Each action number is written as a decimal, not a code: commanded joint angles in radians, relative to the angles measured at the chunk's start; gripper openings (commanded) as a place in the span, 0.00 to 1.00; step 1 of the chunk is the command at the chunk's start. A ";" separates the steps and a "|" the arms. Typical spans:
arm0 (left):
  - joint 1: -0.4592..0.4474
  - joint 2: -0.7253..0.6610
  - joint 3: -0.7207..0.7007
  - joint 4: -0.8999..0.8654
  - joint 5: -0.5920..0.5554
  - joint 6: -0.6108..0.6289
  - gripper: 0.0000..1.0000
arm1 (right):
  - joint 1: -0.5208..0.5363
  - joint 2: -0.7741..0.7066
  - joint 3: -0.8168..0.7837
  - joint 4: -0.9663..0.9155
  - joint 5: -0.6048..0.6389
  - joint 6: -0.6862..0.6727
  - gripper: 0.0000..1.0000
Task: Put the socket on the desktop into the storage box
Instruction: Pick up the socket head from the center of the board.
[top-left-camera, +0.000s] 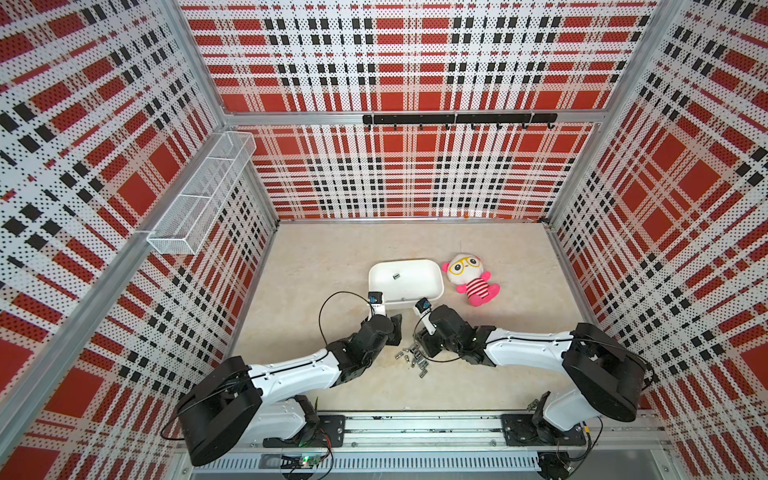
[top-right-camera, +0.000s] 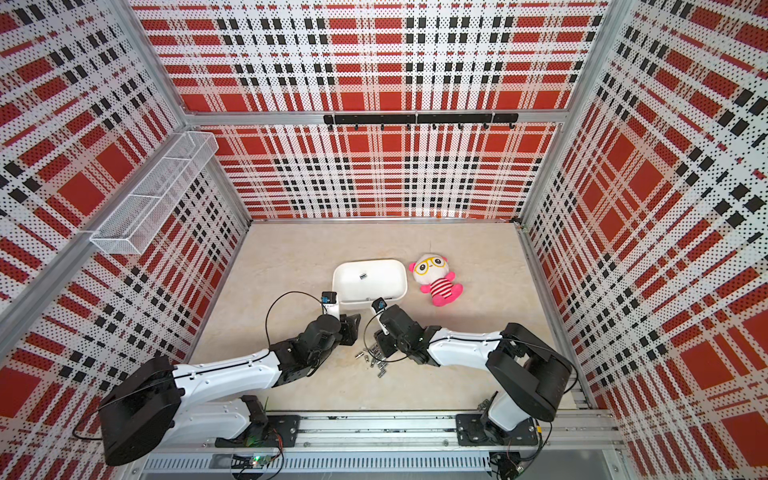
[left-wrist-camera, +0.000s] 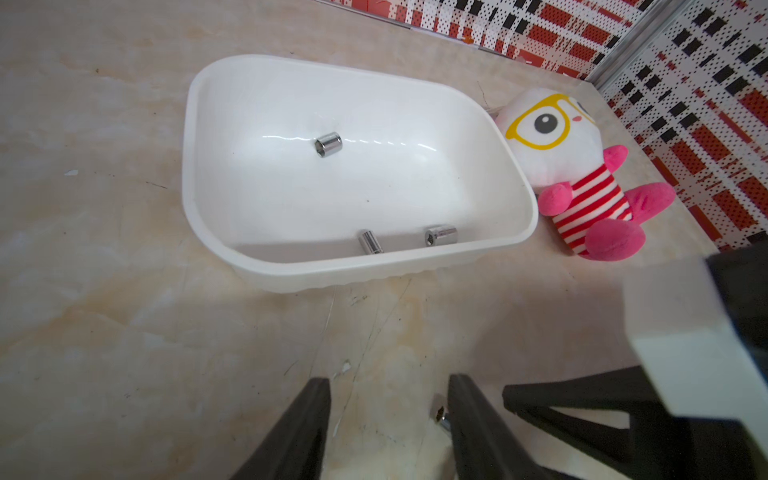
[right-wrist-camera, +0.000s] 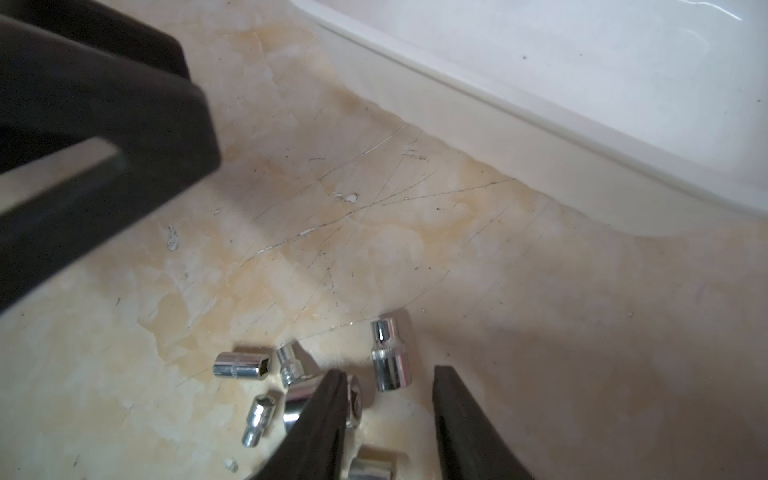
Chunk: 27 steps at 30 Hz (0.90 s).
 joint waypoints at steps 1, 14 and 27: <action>0.003 0.017 0.037 -0.024 0.015 0.020 0.51 | 0.014 0.025 0.024 -0.019 0.002 -0.012 0.39; 0.005 0.045 0.045 -0.014 -0.002 0.033 0.50 | 0.020 0.084 0.056 -0.058 0.034 -0.008 0.31; 0.005 0.088 0.074 -0.032 0.005 0.030 0.49 | 0.021 0.112 0.073 -0.087 0.069 0.007 0.32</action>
